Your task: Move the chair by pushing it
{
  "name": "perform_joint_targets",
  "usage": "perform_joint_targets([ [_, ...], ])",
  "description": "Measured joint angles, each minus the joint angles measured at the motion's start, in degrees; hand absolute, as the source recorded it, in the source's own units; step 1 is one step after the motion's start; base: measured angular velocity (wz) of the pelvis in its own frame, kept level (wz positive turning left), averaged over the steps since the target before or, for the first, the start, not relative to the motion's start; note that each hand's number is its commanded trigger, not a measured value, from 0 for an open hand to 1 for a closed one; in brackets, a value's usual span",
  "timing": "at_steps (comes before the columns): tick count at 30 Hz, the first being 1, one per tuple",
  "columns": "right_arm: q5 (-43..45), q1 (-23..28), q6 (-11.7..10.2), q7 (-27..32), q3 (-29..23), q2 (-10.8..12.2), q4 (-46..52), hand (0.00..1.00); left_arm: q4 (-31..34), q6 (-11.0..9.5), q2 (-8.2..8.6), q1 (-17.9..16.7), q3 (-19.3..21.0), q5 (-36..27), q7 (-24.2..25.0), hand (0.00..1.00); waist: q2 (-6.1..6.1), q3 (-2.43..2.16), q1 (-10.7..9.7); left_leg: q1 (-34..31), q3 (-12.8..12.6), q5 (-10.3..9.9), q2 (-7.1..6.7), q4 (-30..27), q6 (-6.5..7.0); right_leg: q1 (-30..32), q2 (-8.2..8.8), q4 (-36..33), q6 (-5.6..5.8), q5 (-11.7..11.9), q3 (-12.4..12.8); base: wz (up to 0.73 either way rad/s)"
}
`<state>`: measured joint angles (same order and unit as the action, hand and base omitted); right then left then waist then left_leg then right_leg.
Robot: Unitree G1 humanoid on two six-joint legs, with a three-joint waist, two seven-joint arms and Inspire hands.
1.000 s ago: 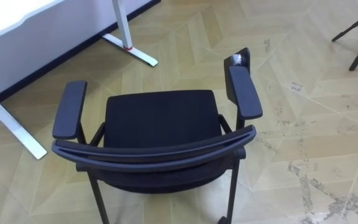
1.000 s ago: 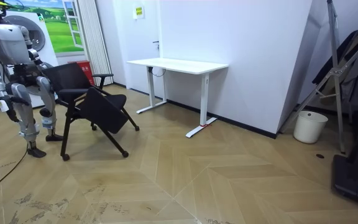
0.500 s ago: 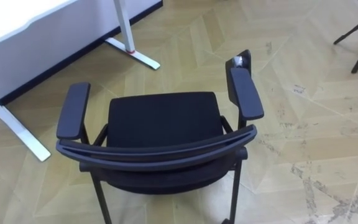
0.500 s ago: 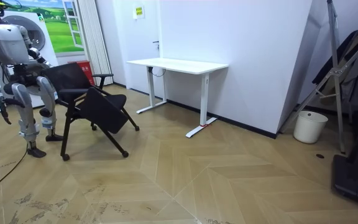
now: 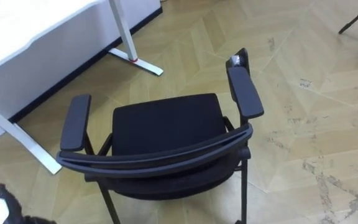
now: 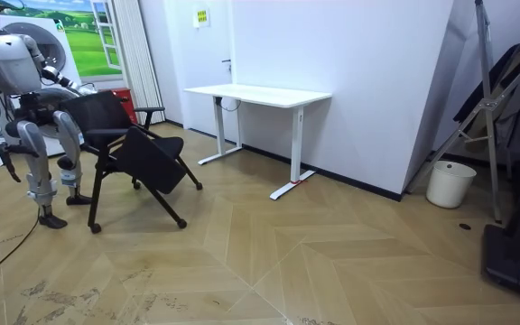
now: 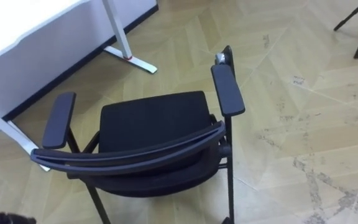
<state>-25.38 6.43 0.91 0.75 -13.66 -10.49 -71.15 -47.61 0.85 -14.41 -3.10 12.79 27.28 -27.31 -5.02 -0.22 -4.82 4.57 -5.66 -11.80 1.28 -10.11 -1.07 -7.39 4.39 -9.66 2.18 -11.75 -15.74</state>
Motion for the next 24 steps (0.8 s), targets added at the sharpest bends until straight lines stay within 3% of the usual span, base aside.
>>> perform_joint_targets([
  [3, -1.19, 0.18, 0.5, -0.7, -0.06, -0.63, -0.3, 0.0, 6.87, 0.96, -0.35, 0.66, 0.02, 3.73, 0.01, 0.0, 0.23, 0.17, 0.37, -0.79, 0.31, 0.0, 0.0, -0.74, 0.0, 0.84, -0.02, 0.03, -0.01, 0.0, 0.06, 0.04],
  [9, -1.4, 0.0, 0.55, -1.32, -0.04, -0.93, -0.49, 0.0, 14.27, 1.89, -0.87, 0.87, -0.59, 8.6, 0.52, 0.0, -0.66, 0.16, -0.13, -1.3, 0.29, 0.0, -0.02, -0.57, 0.0, 0.98, -0.06, 0.09, -0.02, 0.0, 0.12, 0.0],
  [13, -1.43, -0.28, 1.65, -2.21, 0.18, -0.91, -0.48, 0.0, 18.97, 4.02, -0.88, 1.0, -2.26, 11.24, 3.35, 0.0, -0.56, 0.21, -0.18, -1.05, 0.38, 0.0, -0.01, -0.34, 0.0, 0.94, -0.05, 0.07, -0.02, 0.0, -0.01, 0.0],
  [19, -2.94, -0.8, 2.45, -2.23, 2.45, -0.78, -0.48, 0.0, 22.41, 6.32, -0.88, 0.99, -8.13, 11.25, 6.8, 0.0, -0.05, 0.28, -0.44, -0.66, 0.93, 0.0, -0.02, -0.27, 0.0, 0.42, -0.09, 0.08, -0.02, 0.0, -0.13, 0.03],
  [24, -3.52, -0.85, 2.76, -2.13, 2.43, -0.78, -0.42, 0.0, 23.0, 6.93, -0.89, 0.99, -8.43, 12.36, 8.47, 0.0, 0.22, 0.36, -0.68, -0.83, 1.02, 0.0, -0.02, -0.33, 0.0, 0.47, -0.1, 0.06, -0.02, 0.0, 0.02, 0.01],
])
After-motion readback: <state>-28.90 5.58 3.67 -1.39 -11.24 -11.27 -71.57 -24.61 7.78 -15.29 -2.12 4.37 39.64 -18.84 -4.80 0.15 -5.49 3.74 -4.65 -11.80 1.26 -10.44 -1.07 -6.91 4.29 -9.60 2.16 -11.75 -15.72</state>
